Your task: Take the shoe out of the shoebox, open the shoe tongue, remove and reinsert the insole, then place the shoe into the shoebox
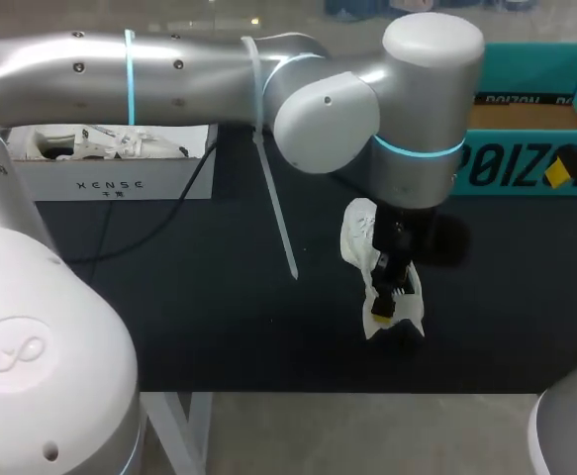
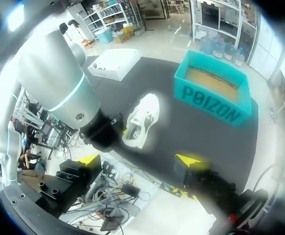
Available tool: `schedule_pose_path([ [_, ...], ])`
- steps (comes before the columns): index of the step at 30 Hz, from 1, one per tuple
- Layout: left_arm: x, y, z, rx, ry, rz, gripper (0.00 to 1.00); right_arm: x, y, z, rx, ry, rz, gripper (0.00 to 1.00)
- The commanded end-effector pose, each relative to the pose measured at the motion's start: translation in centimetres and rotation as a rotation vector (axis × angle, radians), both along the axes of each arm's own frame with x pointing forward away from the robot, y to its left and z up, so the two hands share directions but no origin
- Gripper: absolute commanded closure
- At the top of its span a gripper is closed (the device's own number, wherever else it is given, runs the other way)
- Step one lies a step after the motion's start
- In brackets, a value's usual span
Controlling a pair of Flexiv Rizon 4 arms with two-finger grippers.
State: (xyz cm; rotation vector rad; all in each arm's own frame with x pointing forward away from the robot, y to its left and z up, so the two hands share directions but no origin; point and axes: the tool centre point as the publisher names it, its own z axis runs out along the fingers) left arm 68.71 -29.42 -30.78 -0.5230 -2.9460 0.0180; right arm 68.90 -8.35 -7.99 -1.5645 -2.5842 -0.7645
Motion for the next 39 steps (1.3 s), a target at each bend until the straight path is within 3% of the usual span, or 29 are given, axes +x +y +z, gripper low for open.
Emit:
schedule_pose_path([
  [1, -0.6, -1.3, -0.6, 0.057, 0.007, 0.033, 0.00, 0.3, 0.1, 0.1, -0.002, 0.006, 0.000, 0.00],
  [17, -1.8, -2.3, -1.5, 0.063, -0.038, 0.152, 0.00, 0.3, 0.1, 0.1, -0.002, 0.006, 0.000, 0.00],
  [29, -1.2, -1.8, -1.0, 0.058, -0.088, 0.185, 0.00, 0.3, 0.1, 0.1, -0.002, 0.006, 0.000, 0.00],
  [39, -0.2, -1.0, -2.0, 0.056, -0.114, 0.200, 0.00, 0.3, 0.1, 0.1, -0.002, 0.006, 0.000, 0.00],
])
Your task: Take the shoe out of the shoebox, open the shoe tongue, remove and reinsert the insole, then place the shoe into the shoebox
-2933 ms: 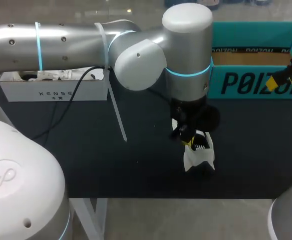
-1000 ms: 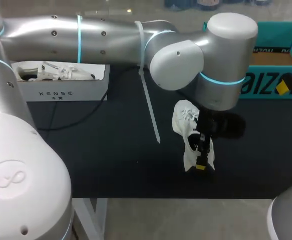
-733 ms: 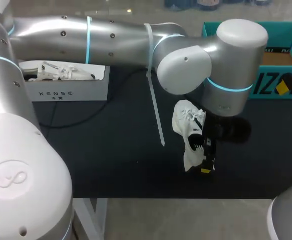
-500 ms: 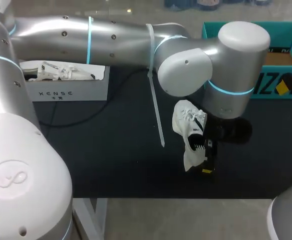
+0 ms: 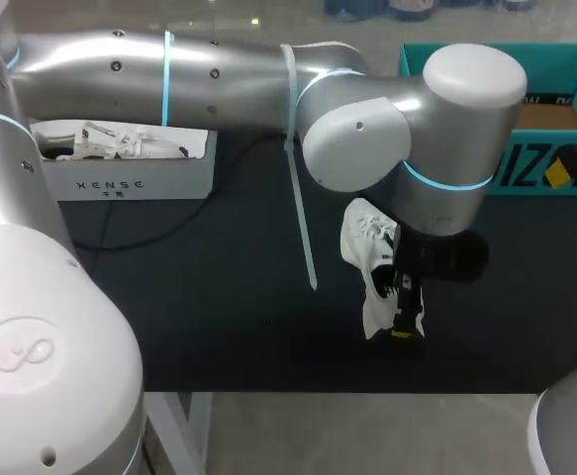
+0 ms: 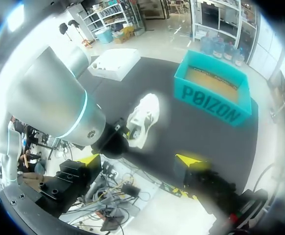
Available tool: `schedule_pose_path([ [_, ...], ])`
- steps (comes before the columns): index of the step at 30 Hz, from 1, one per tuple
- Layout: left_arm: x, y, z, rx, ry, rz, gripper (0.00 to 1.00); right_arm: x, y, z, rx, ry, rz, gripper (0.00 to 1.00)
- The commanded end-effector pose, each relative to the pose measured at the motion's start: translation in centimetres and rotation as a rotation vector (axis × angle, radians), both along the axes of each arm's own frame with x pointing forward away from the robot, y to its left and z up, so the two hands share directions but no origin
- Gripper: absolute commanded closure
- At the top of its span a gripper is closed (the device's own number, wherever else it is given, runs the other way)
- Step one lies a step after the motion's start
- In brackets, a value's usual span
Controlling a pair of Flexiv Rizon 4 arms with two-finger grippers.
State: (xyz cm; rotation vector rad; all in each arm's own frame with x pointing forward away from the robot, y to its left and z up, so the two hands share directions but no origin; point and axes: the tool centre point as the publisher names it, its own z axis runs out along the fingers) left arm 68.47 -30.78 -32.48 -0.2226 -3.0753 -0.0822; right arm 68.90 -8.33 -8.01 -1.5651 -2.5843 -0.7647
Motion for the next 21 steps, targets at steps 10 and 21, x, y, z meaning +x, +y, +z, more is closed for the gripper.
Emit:
schedule_pose_path([
  [10, 1.3, -0.7, -2.2, -0.016, -0.030, -0.026, 0.00, 0.3, 0.1, 0.1, -0.002, 0.006, 0.001, 0.00],
  [21, 1.4, -0.5, -3.0, -0.020, -0.031, -0.011, 0.00, 0.3, 0.1, 0.1, -0.002, 0.006, 0.001, 0.00],
])
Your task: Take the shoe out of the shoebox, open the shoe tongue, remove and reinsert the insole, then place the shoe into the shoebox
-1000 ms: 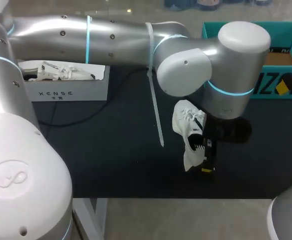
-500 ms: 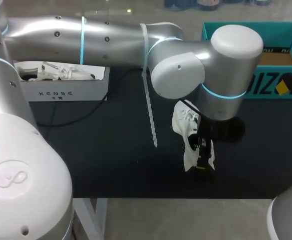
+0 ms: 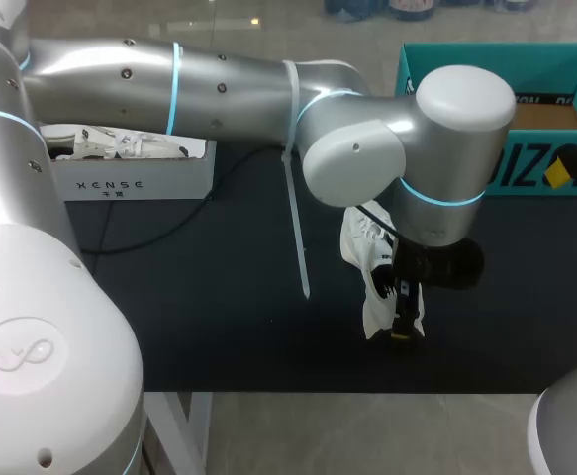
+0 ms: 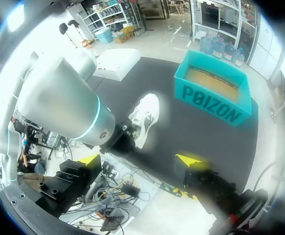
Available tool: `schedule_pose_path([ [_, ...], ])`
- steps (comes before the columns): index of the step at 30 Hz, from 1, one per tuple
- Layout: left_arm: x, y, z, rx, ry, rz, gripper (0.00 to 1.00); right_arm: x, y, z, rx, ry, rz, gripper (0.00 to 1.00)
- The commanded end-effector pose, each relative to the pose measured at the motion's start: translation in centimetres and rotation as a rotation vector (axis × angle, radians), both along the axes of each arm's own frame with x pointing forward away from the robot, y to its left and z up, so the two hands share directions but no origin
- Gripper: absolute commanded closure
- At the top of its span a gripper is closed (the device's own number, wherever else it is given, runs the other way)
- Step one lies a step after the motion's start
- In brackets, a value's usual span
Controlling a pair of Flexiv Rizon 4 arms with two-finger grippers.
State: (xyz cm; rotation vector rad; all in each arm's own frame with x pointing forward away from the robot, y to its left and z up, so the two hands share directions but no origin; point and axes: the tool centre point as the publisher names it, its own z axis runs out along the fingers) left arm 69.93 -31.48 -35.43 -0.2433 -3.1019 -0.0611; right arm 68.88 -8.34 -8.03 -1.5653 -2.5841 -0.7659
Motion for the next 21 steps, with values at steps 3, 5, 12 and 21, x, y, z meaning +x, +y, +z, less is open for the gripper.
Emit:
schedule_pose_path([
  [3, 0.05, 0.27, -0.19, -0.007, -0.006, 0.005, 0.00, 0.27, 0.10, 0.11, -0.003, 0.007, 0.001, 0.00],
  [5, 0.09, 0.23, -0.23, -0.006, -0.012, 0.003, 0.00, 0.27, 0.10, 0.11, -0.003, 0.007, 0.001, 0.00],
  [12, 0.40, 0.01, -0.47, -0.014, -0.014, 0.001, 0.68, 0.27, 0.10, 0.11, -0.003, 0.007, 0.001, 0.00],
  [21, 0.96, -0.12, -0.59, -0.020, -0.009, -0.002, 0.76, 0.27, 0.10, 0.11, -0.003, 0.007, 0.001, 0.00],
])
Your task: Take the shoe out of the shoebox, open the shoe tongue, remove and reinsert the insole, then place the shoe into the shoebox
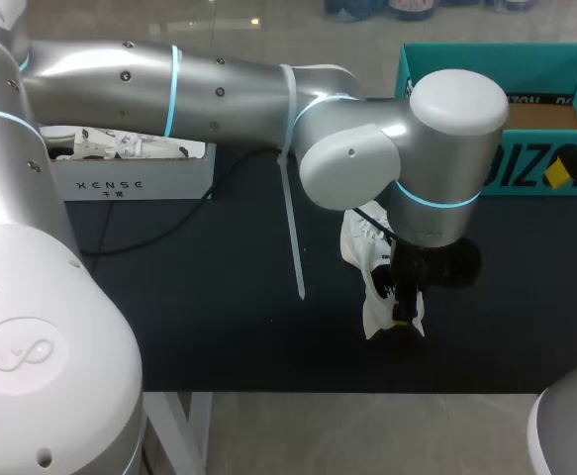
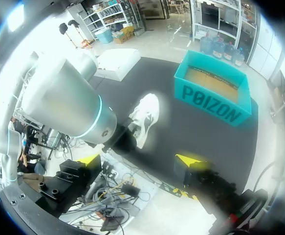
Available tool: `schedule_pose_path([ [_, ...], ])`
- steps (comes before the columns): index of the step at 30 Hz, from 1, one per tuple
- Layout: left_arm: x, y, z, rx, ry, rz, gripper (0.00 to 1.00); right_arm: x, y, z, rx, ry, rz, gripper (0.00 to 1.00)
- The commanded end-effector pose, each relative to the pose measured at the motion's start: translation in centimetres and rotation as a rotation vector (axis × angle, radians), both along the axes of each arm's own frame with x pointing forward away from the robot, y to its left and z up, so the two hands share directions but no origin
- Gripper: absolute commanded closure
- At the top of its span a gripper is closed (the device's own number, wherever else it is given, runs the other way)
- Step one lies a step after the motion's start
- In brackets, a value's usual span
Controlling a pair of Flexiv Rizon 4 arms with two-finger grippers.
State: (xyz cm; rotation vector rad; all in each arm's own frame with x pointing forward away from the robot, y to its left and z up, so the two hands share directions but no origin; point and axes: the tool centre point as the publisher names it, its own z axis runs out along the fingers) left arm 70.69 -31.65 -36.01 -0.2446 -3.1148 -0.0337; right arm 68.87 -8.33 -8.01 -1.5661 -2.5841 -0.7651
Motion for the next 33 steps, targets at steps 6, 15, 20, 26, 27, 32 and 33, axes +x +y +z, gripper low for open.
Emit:
schedule_pose_path([
  [6, 0.5, 0.1, -0.2, -0.008, 0.016, -0.006, 1.00, 0.3, 0.1, 0.1, -0.002, 0.006, 0.001, 0.00],
  [15, 0.6, 0.2, 0.7, -0.079, 0.005, -0.095, 1.00, 0.3, 0.1, 0.1, -0.002, 0.006, 0.001, 0.00],
  [20, 0.6, 1.0, 2.7, -0.104, -0.026, -0.180, 1.00, 0.3, 0.1, 0.1, -0.002, 0.006, 0.001, 0.00],
  [26, 1.2, 2.9, 5.5, -0.075, -0.032, -0.293, 1.00, 0.3, 0.1, 0.1, -0.002, 0.006, 0.001, 0.00],
  [27, 1.3, 3.2, 6.0, -0.068, -0.038, -0.310, 1.00, 0.3, 0.1, 0.1, -0.002, 0.006, 0.001, 0.00],
  [32, 1.8, 5.3, 8.4, -0.023, -0.043, -0.407, 1.00, 0.3, 0.1, 0.1, -0.002, 0.006, 0.001, 0.00],
  [33, 1.9, 5.9, 8.8, -0.005, -0.041, -0.418, 1.00, 0.3, 0.1, 0.1, -0.002, 0.006, 0.001, 0.00],
])
